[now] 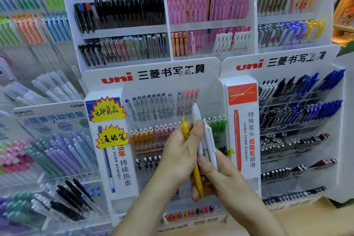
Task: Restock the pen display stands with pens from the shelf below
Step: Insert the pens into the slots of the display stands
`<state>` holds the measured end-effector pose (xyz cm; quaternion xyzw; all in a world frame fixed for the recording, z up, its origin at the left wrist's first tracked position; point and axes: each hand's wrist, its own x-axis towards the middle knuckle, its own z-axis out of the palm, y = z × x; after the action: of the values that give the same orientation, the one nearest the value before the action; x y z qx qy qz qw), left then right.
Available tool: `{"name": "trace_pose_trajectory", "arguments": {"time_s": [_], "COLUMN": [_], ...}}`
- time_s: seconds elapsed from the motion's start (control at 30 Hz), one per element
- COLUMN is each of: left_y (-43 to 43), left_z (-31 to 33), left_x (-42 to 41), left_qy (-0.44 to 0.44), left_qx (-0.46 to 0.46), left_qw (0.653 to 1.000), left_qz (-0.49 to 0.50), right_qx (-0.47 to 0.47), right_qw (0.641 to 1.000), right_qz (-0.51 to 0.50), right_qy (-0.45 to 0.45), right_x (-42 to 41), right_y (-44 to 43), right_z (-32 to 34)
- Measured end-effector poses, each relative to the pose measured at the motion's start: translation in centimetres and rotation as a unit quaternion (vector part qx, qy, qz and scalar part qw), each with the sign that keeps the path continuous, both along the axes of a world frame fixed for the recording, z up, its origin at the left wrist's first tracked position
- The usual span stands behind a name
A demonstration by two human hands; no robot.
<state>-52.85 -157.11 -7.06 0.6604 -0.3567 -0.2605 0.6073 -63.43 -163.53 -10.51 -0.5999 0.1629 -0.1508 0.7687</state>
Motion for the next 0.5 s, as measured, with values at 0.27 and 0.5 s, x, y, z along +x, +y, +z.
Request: {"name": "trace_pose_trajectory", "arguments": {"time_s": [0.27,0.5], "left_y": [4.0,13.5], "left_z": [-0.1,1.0], "left_x": [1.8,5.9], "left_qy": [0.023,0.063], "left_qx": [-0.058,-0.097], "left_qw": [0.995,0.991], "left_qz": [0.072,0.068], "right_qx": [0.013,-0.051], "right_qw": [0.996,0.993], "right_qz": [-0.087,-0.102], "right_qy": [-0.008,-0.008], "right_x": [2.7,5.8], "right_y": [4.2,10.3], "right_z": [-0.3,0.5]}}
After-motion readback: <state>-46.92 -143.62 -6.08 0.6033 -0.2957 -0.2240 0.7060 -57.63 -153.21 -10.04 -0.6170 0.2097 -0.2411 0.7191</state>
